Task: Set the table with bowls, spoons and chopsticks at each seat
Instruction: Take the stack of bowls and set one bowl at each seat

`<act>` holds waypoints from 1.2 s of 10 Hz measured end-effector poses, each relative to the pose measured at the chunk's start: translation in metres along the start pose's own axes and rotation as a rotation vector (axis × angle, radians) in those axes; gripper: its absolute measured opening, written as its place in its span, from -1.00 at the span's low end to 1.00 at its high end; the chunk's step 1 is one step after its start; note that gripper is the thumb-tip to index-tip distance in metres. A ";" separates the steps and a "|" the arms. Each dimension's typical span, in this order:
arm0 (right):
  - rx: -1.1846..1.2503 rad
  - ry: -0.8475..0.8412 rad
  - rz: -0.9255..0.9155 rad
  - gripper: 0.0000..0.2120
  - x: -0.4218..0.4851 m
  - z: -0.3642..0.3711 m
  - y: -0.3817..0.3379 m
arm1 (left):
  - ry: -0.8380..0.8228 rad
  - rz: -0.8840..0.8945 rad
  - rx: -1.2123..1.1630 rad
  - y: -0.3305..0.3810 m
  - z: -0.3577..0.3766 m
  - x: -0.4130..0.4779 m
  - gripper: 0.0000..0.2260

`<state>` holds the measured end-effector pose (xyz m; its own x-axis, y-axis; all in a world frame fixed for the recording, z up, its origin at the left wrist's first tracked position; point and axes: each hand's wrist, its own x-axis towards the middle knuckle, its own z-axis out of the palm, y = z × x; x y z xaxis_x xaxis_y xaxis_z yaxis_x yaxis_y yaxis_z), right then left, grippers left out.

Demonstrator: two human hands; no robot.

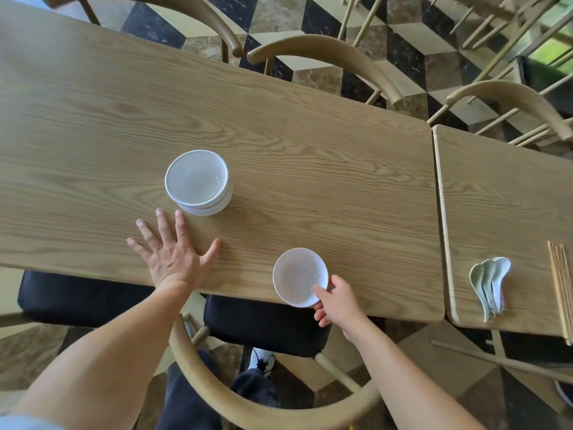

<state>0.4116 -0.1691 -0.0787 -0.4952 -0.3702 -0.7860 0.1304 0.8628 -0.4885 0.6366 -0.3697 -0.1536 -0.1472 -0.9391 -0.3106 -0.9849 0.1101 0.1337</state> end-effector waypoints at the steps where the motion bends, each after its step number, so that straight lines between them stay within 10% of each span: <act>1: -0.002 -0.009 0.009 -0.62 -0.004 0.001 0.006 | 0.002 0.003 -0.006 0.000 -0.001 -0.001 -0.02; 12: 0.297 -0.051 0.075 -0.54 0.016 0.020 -0.035 | 0.001 0.008 -0.014 -0.001 0.001 0.001 -0.02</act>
<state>0.4162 -0.2121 -0.0818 -0.4320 -0.3329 -0.8382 0.4134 0.7528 -0.5121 0.6375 -0.3699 -0.1551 -0.1554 -0.9385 -0.3083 -0.9822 0.1135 0.1495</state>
